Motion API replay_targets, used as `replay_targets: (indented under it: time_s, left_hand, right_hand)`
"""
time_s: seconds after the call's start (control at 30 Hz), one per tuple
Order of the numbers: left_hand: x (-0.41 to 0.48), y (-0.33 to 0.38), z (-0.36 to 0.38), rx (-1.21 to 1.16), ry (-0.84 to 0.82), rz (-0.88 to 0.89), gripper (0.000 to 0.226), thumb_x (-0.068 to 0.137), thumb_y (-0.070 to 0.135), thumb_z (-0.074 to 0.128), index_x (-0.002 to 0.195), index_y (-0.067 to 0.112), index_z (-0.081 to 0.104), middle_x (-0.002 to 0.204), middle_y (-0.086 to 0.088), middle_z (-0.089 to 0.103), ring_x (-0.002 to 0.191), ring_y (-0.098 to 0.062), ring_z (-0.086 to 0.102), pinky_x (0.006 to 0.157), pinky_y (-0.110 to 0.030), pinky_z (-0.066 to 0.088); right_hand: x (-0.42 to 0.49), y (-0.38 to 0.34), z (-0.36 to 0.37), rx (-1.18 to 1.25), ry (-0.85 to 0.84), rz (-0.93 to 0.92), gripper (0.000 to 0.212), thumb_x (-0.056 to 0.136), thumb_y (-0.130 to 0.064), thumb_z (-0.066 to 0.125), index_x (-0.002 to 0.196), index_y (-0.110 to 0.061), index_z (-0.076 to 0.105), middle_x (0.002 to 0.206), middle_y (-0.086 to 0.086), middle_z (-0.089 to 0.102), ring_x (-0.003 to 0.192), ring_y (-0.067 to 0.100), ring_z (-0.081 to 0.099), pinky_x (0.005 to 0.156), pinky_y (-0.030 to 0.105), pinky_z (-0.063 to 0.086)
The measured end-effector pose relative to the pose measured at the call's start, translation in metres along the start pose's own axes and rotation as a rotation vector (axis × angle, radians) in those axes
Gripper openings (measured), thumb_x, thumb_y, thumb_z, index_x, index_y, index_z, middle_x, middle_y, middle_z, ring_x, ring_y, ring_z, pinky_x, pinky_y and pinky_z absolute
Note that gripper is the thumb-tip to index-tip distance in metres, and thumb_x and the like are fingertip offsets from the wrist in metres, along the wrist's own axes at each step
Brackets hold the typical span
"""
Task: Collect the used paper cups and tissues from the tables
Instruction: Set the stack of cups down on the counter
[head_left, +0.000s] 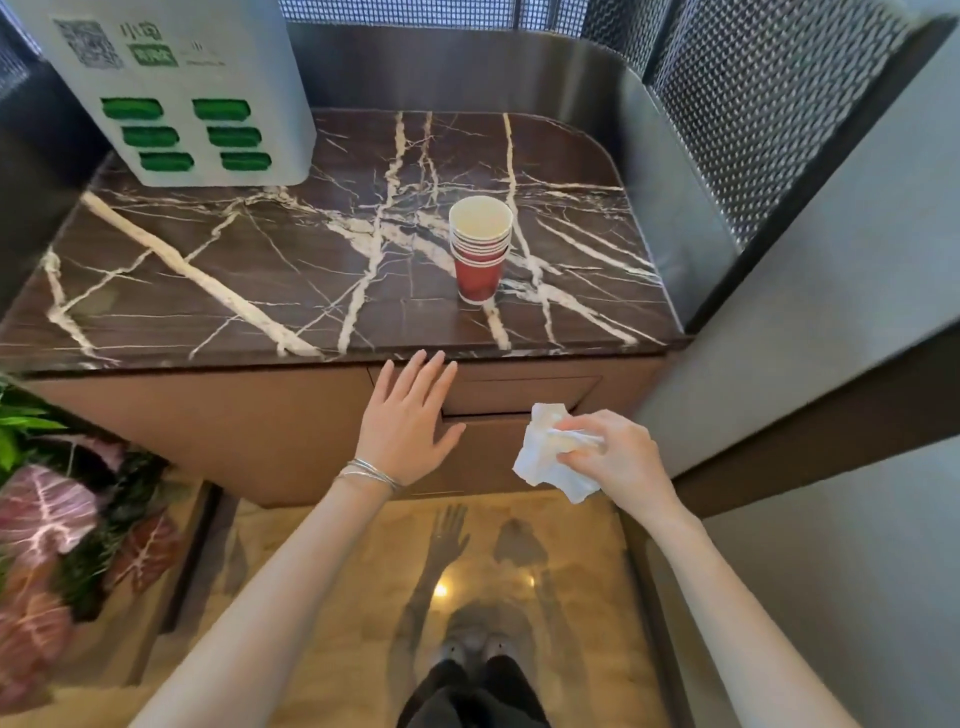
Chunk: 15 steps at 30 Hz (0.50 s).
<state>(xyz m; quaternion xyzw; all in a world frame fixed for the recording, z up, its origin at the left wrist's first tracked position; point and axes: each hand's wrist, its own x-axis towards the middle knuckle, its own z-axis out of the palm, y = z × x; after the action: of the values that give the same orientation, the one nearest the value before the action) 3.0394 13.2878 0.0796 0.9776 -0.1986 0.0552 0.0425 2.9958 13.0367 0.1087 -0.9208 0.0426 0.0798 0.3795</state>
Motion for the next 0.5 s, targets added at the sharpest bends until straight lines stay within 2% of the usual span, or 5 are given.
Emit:
replay_targets:
  time_s: [0.23,0.33,0.43,0.5]
  left_hand:
    - [0.025,-0.011,0.065,0.05,0.001,-0.048,0.072,0.084,0.047,0.047,0.143,0.01,0.028,0.148,-0.008,0.033,0.139,-0.026,0.025,0.113,-0.051,0.016]
    - [0.027,-0.014,0.092,0.058,0.022,-0.008,0.073,0.082,0.043,0.051,0.143,0.009,0.029,0.147,-0.007,0.036,0.137,-0.025,0.028,0.114,-0.05,0.016]
    - [0.026,-0.012,0.116,0.051,0.049,0.051,0.074,0.079,0.039,0.057,0.142,0.008,0.031,0.145,-0.008,0.038,0.137,-0.026,0.03,0.113,-0.05,0.018]
    - [0.029,-0.014,0.129,0.069,0.087,0.087,0.074,0.079,0.038,0.058,0.141,0.008,0.033,0.144,-0.008,0.04,0.136,-0.027,0.031,0.112,-0.051,0.02]
  right_hand:
    - [0.037,0.051,0.046,-0.047,-0.03,-0.029,0.023,0.075,-0.029,0.066,0.098,-0.034,0.069,0.099,-0.007,0.062,0.089,0.013,0.057,0.074,0.033,0.046]
    - [0.064,0.07,0.071,-0.053,-0.016,-0.046,0.025,0.074,-0.027,0.066,0.097,-0.034,0.07,0.099,-0.004,0.063,0.091,0.015,0.057,0.075,0.036,0.047]
    - [0.093,0.088,0.098,-0.091,-0.007,-0.046,0.027,0.075,-0.025,0.068,0.101,-0.03,0.069,0.099,0.0,0.063,0.09,0.02,0.059,0.067,0.031,0.043]
    - [0.114,0.1,0.117,-0.087,0.007,-0.035,0.025,0.077,-0.026,0.067,0.102,-0.028,0.069,0.102,0.003,0.064,0.093,0.023,0.06,0.07,0.031,0.043]
